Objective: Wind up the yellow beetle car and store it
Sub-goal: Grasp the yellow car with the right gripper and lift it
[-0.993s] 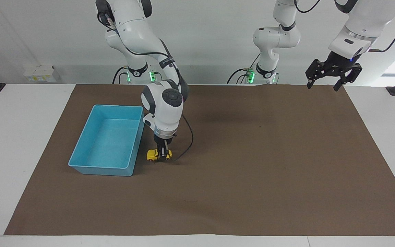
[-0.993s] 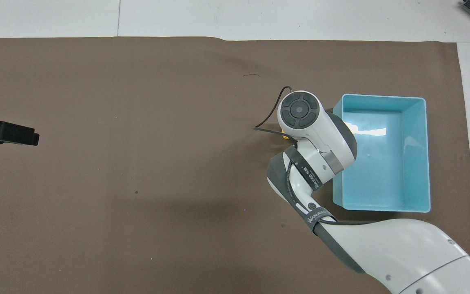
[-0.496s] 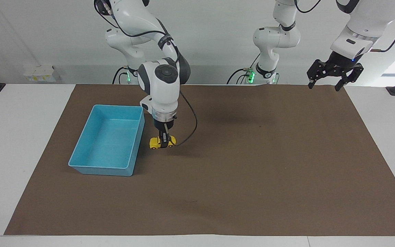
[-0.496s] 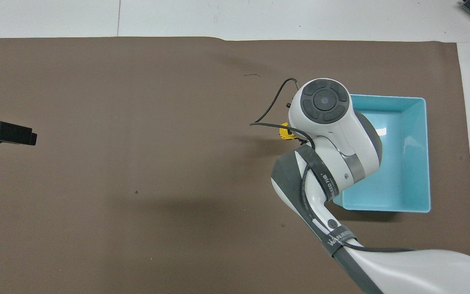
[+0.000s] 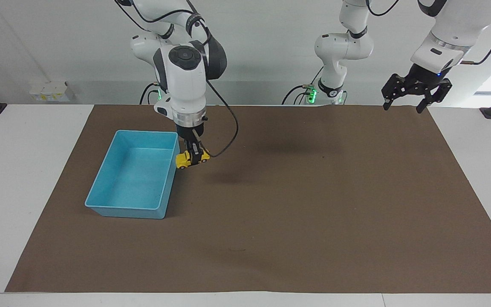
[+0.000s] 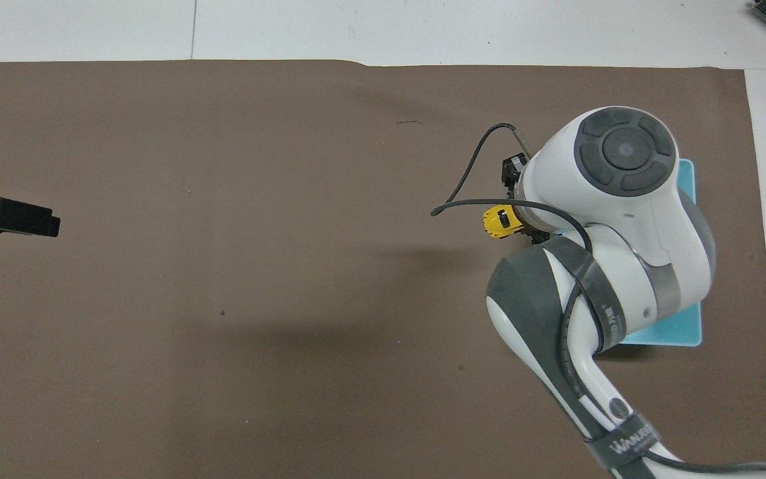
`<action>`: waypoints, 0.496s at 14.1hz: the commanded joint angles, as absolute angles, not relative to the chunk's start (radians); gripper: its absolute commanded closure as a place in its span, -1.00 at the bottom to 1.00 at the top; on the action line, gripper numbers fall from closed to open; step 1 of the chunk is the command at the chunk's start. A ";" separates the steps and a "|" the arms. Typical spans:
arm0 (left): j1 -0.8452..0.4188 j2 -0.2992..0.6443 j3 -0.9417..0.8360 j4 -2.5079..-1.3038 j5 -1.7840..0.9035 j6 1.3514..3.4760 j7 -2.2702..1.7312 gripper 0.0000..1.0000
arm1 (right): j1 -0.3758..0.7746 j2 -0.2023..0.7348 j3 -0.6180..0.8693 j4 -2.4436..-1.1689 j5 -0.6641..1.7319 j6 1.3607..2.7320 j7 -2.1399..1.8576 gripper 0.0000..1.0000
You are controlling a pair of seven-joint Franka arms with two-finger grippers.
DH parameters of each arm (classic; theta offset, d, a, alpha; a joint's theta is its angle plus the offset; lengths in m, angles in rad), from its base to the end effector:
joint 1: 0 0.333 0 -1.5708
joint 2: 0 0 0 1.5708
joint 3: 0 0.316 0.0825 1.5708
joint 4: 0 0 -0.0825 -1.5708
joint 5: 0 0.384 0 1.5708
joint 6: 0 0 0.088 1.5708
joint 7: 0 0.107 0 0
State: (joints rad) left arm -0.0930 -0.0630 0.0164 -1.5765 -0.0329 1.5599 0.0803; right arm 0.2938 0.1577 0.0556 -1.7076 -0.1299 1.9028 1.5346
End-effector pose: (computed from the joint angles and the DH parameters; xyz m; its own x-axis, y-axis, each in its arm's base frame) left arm 0.5321 -0.0441 0.6552 0.9865 -0.1565 0.0489 -0.1580 -0.9870 0.0300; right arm 0.5813 0.1998 0.4966 0.4077 -0.9057 0.1165 -0.9099 -0.4136 -0.0313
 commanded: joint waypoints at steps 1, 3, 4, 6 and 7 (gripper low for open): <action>-0.086 -0.083 0.014 -1.594 -0.018 1.552 0.097 -1.00 | 0.252 0.101 0.060 -1.717 -0.057 1.865 1.320 1.00; -0.086 -0.083 0.014 -1.594 -0.018 1.552 0.097 -1.00 | 0.204 0.074 0.061 -1.718 -0.026 1.832 1.208 1.00; -0.086 -0.083 0.014 -1.594 -0.018 1.552 0.097 -1.00 | 0.195 0.061 0.060 -1.721 -0.011 1.816 1.150 1.00; -0.086 -0.083 0.014 -1.594 -0.018 1.552 0.097 -1.00 | 0.154 0.046 0.060 -1.723 -0.006 1.783 1.016 1.00; -0.086 -0.083 0.014 -1.594 -0.018 1.552 0.097 -1.00 | 0.134 0.037 0.060 -1.726 -0.003 1.767 0.947 1.00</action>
